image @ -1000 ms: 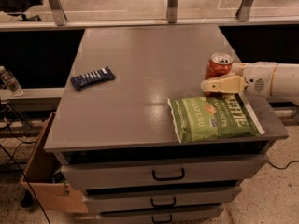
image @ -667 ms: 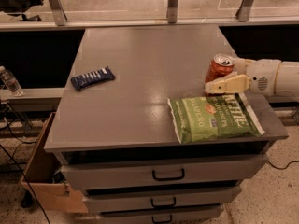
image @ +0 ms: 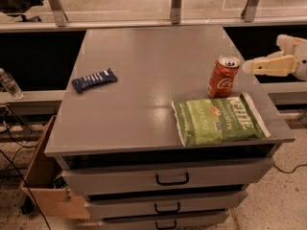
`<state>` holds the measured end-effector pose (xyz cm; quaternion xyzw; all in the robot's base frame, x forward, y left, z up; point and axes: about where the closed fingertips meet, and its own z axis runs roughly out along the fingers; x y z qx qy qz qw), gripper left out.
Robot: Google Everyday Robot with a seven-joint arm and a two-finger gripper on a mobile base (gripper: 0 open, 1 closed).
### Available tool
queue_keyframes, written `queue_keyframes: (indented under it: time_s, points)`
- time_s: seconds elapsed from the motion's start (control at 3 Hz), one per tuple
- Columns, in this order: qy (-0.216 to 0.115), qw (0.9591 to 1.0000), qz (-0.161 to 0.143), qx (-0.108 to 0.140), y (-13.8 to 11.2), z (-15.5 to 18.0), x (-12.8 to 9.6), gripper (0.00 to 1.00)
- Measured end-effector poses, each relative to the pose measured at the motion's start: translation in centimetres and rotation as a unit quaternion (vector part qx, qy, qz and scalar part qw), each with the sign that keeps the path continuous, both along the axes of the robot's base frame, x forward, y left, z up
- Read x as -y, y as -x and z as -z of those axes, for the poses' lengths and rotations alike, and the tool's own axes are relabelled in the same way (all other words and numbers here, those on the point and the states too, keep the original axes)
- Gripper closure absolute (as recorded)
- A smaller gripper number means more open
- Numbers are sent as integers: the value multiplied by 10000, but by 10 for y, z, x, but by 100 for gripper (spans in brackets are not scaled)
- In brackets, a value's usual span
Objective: Move coke can near green jalapeno chip bag
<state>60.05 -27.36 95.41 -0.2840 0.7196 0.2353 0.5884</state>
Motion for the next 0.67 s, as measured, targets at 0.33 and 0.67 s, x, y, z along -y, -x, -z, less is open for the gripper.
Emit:
queue_keyframes:
  time_s: [0.33, 0.67]
  points:
    - [-192, 9965, 506, 637, 15, -61, 57, 0]
    - [-210, 9953, 578, 746, 17, -73, 65, 0]
